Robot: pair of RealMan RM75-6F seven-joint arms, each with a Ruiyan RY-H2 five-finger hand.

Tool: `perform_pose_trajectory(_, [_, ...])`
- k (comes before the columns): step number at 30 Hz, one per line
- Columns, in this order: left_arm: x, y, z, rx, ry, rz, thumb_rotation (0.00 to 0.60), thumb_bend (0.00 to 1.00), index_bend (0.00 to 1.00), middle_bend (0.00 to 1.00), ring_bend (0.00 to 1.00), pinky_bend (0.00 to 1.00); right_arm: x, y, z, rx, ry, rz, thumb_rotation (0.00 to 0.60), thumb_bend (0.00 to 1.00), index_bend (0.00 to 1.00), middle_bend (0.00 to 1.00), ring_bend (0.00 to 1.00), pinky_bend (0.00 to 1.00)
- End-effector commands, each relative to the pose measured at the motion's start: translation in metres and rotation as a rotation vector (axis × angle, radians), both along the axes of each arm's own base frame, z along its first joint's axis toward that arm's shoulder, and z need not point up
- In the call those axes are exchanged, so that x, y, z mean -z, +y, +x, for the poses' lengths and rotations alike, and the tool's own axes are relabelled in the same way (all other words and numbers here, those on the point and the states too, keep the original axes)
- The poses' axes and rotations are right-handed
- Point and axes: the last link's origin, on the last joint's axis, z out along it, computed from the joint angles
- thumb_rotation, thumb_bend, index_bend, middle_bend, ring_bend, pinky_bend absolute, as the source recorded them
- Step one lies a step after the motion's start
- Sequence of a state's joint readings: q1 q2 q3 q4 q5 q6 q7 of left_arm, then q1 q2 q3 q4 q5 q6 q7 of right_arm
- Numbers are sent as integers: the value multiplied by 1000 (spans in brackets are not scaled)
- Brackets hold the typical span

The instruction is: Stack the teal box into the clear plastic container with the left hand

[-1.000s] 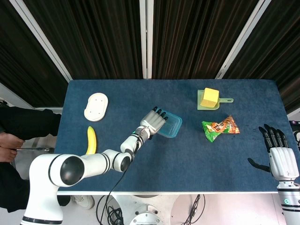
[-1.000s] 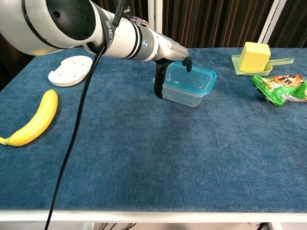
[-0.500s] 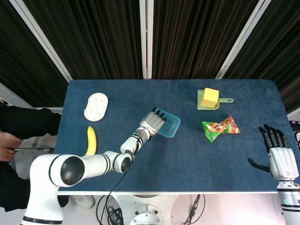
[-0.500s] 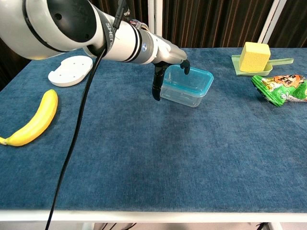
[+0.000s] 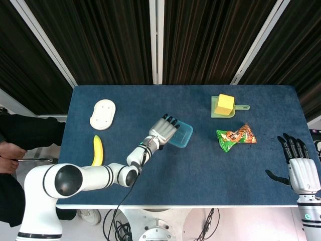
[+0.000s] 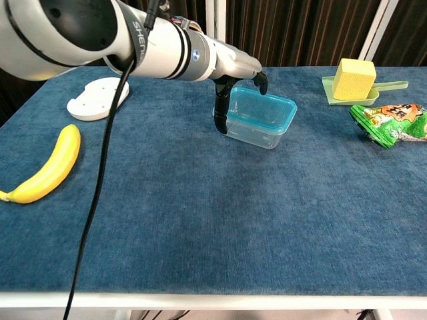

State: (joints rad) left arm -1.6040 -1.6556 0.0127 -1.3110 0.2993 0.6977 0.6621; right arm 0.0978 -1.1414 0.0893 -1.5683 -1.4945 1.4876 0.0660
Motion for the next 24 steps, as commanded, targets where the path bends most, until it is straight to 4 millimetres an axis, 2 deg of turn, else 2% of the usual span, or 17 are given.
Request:
perform_pose_trajectory(1, [-21, -7, -11, -2, -47, 13, 600, 94, 148, 56, 0, 16, 1, -1, 0, -3, -1, 3, 600, 50, 0, 0, 0, 0])
perform_pose_trajectory(4, [-25, -17, -27, 7, -40, 11, 600, 91, 182, 88, 0, 19, 2, -2, 1, -9, -1, 9, 600, 50, 0, 0, 0, 0])
perform_pose_trajectory(10, [-21, -28, -51, 1, -6, -9, 600, 88, 212, 122, 0, 22, 6, -4, 4, -23, 0, 20, 600, 50, 0, 0, 0, 0])
perform_pose_trajectory(24, [-7, -31, -59, -5, 3, -9, 600, 87, 219, 143, 4, 32, 6, 0, 6, -22, 0, 14, 600, 50, 0, 0, 0, 0])
